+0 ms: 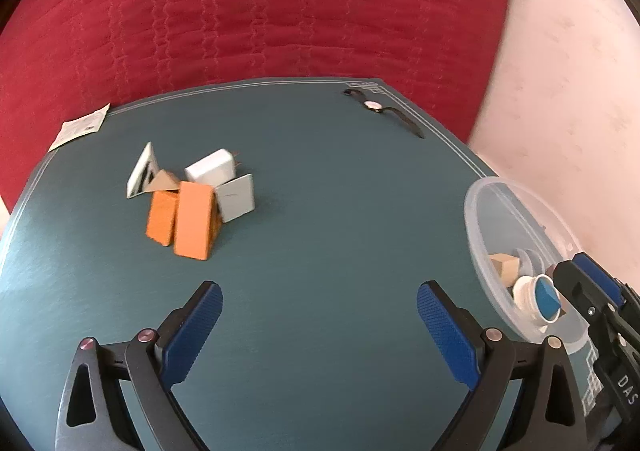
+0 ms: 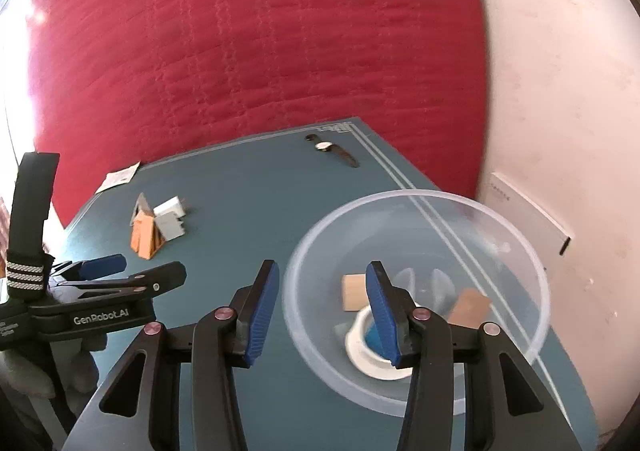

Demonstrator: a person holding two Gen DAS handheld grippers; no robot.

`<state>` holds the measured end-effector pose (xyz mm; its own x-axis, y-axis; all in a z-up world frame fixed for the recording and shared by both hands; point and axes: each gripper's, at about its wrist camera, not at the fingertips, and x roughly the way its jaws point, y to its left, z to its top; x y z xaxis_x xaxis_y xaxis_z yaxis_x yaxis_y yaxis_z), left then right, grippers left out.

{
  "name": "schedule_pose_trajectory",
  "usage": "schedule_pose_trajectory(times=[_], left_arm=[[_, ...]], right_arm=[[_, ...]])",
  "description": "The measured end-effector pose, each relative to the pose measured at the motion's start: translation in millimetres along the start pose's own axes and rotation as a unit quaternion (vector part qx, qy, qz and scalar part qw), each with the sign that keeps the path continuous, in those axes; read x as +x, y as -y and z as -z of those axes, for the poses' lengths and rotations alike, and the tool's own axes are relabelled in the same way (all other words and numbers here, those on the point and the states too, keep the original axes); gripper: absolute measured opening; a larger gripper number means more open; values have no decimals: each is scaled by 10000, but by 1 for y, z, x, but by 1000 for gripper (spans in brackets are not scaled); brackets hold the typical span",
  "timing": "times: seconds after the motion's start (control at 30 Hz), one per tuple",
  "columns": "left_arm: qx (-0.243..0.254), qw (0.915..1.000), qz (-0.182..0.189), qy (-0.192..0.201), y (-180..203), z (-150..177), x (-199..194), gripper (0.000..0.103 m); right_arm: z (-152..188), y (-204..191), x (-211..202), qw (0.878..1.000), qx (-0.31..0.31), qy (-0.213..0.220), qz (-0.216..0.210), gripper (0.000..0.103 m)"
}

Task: Organize rigid objects
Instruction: 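Withdraw both grippers from the bin back toward the block pile, then grasp the white cube in the block pile with the right gripper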

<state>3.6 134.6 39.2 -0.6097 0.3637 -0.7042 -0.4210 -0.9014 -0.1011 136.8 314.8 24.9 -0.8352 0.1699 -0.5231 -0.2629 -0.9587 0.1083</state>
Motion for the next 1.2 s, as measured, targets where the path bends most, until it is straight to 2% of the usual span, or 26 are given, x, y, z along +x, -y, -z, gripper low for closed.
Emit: schedule_pose_trajectory(times=[0.27,0.5,0.83,1.2], left_arm=[[-216,9996,-175,30,-27,0,-2,100],[-379,9985,-382,71,-54,5,-4,100],[-972,9919,-815,72,-110,10,-6,100],[-1111,9882,-1051,96,-127,16,-6,100]], right_arm=[[-2,-26,10,9994,-200,-88,-254,47],[1,-42,25,9970,-211,-463,-576,47],[1,-80,52,9906,-493,-832,-964,47],[-9,-120,102,9822,-551,-1270,-1268,47]])
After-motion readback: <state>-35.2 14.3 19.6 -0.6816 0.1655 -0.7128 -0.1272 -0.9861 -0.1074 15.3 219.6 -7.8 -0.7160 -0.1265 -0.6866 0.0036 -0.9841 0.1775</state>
